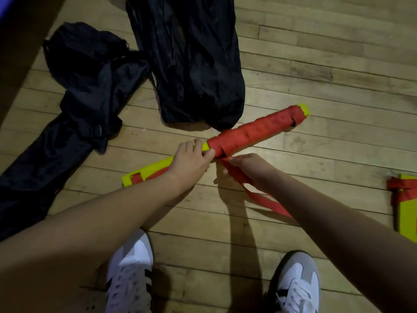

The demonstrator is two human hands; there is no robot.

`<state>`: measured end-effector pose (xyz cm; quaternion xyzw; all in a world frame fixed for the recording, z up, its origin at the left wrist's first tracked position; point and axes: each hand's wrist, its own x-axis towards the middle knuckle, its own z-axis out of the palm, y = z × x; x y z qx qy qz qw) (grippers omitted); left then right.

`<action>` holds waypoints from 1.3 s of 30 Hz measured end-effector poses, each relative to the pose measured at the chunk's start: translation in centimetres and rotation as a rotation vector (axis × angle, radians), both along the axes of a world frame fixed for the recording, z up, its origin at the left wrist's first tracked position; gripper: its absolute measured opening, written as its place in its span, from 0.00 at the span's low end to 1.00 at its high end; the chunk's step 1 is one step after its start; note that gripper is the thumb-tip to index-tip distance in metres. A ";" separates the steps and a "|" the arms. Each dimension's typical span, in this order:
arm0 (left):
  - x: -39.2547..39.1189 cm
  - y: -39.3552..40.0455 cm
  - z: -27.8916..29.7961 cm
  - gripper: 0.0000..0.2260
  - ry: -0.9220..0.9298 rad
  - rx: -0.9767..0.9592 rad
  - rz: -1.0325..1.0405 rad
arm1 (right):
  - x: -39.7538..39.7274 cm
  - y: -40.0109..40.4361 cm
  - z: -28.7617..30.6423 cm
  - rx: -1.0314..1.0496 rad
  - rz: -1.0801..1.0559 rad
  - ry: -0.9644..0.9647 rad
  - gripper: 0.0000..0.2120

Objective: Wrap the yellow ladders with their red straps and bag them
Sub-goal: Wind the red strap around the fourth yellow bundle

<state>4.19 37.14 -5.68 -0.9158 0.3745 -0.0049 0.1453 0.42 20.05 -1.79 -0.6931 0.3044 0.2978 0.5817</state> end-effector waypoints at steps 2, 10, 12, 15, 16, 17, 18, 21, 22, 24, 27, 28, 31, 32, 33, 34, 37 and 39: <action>-1.1 0.0 0.4 0.14 0.030 -0.043 0.060 | -0.4 0.1 0.0 -0.024 0.002 0.020 0.10; 0.3 -0.9 1.7 0.20 0.235 -0.050 0.364 | -0.9 0.3 -0.1 -0.080 0.029 -0.005 0.11; -0.1 -0.9 1.8 0.17 0.216 -0.027 0.320 | -0.7 0.5 0.0 -0.086 0.024 -0.024 0.09; -0.9 -0.8 1.3 0.15 0.104 0.068 0.237 | -0.6 0.7 0.0 -0.087 0.037 -0.023 0.10; -0.7 -0.8 1.4 0.15 0.046 0.104 0.218 | -0.6 0.8 0.0 -0.083 0.039 -0.017 0.10; -0.3 -0.9 1.5 0.15 -0.020 0.095 0.187 | -0.6 0.8 0.0 -0.087 0.045 -0.011 0.10; 0.2 -1.1 1.7 0.16 -0.065 0.083 0.152 | -0.5 0.9 -0.1 -0.095 0.052 -0.009 0.11; 1.3 -1.3 1.3 0.14 -0.023 0.171 0.043 | -0.4 1.0 -0.2 -0.086 0.041 -0.001 0.12; 1.5 -1.3 1.2 0.12 -0.037 0.154 0.029 | -0.3 1.0 -0.2 -0.073 0.036 0.002 0.12; 1.5 -1.1 1.4 0.09 -0.024 0.086 0.046 | -0.3 1.0 -0.4 -0.043 0.020 0.005 0.11; 0.7 -0.1 0.2 0.16 -0.026 -0.018 0.024 | -0.5 0.9 -0.9 -0.040 0.009 -0.007 0.10; 0.2 0.4 -0.2 0.20 -0.026 -0.036 0.032 | -0.6 0.9 -0.9 -0.042 -0.003 -0.016 0.11; -1.3 1.0 -0.3 0.19 -0.014 -0.088 -0.005 | -0.9 0.9 -1.2 -0.069 -0.066 -0.041 0.11; -1.7 0.9 -0.3 0.17 0.005 -0.093 -0.024 | -1.1 1.0 -1.3 -0.065 -0.095 -0.039 0.10; -2.0 0.7 -0.3 0.18 0.030 -0.097 -0.027 | -1.2 1.1 -1.4 -0.055 -0.121 -0.034 0.10; -2.2 0.5 -0.6 0.19 0.057 -0.103 -0.016 | -1.4 1.2 -1.5 -0.041 -0.145 -0.045 0.10; -2.1 0.0 0.3 0.22 0.136 -0.117 0.050 | -1.9 1.4 -1.5 -0.031 -0.175 -0.092 0.11; -1.8 -0.1 1.2 0.18 0.221 -0.111 0.145 | -2.0 1.3 -1.5 -0.040 -0.169 -0.108 0.12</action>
